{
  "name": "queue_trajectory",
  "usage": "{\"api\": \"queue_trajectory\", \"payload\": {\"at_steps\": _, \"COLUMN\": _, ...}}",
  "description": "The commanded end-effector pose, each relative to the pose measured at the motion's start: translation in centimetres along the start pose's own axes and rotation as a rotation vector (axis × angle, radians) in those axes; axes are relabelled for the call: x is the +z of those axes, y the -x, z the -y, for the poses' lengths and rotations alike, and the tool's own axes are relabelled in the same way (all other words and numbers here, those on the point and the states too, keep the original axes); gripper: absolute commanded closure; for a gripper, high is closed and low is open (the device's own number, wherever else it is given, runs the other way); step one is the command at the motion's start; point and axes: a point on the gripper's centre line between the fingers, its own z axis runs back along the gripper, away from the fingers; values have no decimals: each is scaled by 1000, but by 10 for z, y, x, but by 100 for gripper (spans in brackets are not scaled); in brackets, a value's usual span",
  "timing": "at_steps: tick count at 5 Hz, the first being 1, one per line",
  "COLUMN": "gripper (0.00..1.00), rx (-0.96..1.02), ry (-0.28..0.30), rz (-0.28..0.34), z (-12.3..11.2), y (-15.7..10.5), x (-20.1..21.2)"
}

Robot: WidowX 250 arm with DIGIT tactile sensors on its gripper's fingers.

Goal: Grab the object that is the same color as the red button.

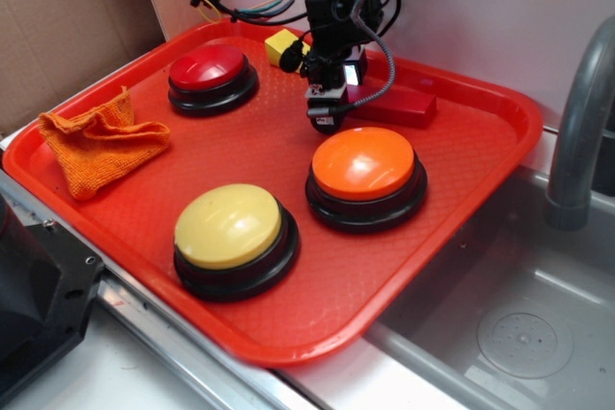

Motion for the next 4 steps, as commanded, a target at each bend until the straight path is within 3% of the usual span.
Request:
{"api": "queue_trajectory", "payload": {"at_steps": 1, "gripper": 100, "rx": 362, "ry": -39, "rz": -99, "z": 38, "y": 20, "x": 64}}
{"api": "queue_trajectory", "payload": {"at_steps": 2, "gripper": 100, "rx": 607, "ry": -35, "rz": -239, "z": 71, "y": 40, "x": 116}}
{"api": "queue_trajectory", "payload": {"at_steps": 3, "gripper": 100, "rx": 859, "ry": -80, "rz": -281, "z": 91, "y": 34, "x": 141}}
{"api": "queue_trajectory", "payload": {"at_steps": 4, "gripper": 100, "rx": 1109, "ry": -79, "rz": -292, "z": 98, "y": 18, "x": 161}}
